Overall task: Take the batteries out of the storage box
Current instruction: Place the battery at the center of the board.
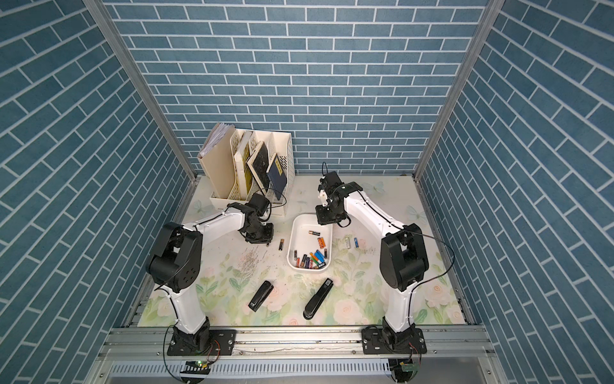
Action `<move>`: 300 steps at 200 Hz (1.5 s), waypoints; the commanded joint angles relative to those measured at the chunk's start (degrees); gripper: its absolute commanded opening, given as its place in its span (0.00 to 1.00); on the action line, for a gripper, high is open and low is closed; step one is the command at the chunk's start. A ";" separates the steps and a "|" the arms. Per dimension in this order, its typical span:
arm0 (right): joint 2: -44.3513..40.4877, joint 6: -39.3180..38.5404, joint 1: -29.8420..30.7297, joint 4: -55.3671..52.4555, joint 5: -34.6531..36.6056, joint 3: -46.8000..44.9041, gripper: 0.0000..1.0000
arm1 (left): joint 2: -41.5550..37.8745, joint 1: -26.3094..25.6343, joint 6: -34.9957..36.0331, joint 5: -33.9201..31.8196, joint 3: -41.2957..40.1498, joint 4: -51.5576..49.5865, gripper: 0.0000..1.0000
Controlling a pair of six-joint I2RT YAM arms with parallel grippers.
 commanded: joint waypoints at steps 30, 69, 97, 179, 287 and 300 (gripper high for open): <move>1.35 1.13 0.35 -1.57 0.93 0.77 0.36 | 2.58 -0.03 1.29 2.61 2.07 1.13 0.18; 1.95 0.95 0.34 -1.53 0.68 0.71 0.36 | 3.21 -0.22 1.03 4.00 1.41 2.01 0.18; 2.25 0.68 0.38 -1.57 0.68 0.73 0.36 | 3.81 -0.64 1.01 3.94 1.76 1.75 0.18; 2.08 0.35 0.30 -1.57 1.10 -0.18 0.36 | 4.31 -0.83 0.39 3.43 1.33 1.83 0.26; 2.45 0.84 0.86 0.13 -0.07 -1.85 0.36 | 2.00 -1.08 -1.38 1.70 2.99 0.25 0.36; 2.34 1.12 1.50 0.90 -0.36 -2.81 0.36 | 1.52 -1.09 -1.51 1.85 3.08 0.33 0.37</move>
